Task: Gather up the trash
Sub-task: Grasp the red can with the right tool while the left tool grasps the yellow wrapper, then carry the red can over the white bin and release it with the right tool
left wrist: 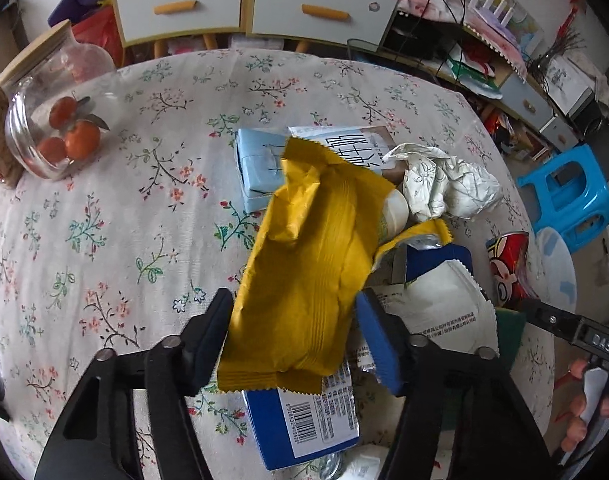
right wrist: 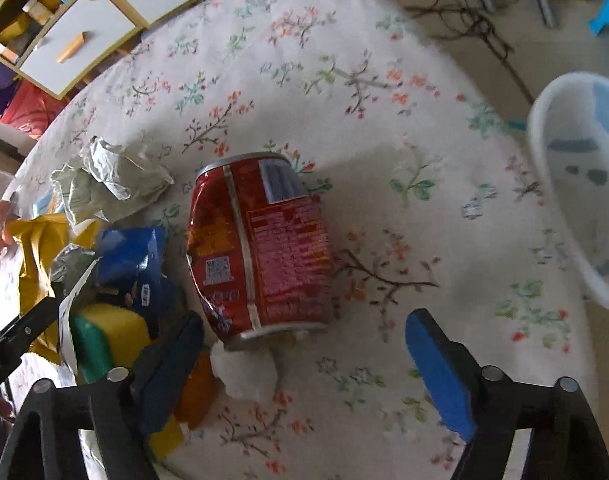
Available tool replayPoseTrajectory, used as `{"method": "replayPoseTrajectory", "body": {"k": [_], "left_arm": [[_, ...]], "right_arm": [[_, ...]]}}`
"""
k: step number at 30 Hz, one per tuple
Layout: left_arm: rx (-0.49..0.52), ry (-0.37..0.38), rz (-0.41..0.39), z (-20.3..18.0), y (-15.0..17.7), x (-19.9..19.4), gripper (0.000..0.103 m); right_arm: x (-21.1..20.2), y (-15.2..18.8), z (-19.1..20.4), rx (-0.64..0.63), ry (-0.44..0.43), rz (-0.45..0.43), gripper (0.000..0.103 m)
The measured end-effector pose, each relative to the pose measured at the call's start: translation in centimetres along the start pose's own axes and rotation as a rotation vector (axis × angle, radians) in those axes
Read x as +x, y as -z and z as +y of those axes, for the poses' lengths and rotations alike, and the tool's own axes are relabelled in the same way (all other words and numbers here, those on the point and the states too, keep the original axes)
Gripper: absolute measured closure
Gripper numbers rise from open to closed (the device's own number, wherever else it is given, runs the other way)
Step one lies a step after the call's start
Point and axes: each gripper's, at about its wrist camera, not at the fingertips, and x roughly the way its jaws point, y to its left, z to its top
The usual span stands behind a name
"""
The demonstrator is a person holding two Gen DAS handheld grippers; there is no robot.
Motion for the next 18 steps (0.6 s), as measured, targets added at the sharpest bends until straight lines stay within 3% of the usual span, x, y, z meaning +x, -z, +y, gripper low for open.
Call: {"method": "replayPoseTrajectory", "body": {"k": [3, 5, 8, 18], "left_arm": [[-0.005, 0.006, 0.004, 0.0, 0.1, -0.2, 0.058], [-0.012, 0.011, 0.01, 0.2, 0.2, -0.3, 0.079], [-0.044, 0.031, 0.008, 0.7, 0.3, -0.9, 0.099], [-0.047, 0.072, -0.083, -0.3, 1.0, -4.7, 0.101]], "right_arm": [[0.7, -0.3, 0.2, 0.008, -0.015, 0.006, 0.03], [1.1, -0.3, 0.4, 0.015, -0.037, 0.018, 0.042], [1.0, -0.2, 0.8, 0.008, -0.027, 0.004, 0.042], [-2.6, 0.1, 0.3, 0.018, -0.056, -0.08, 0.045]]}}
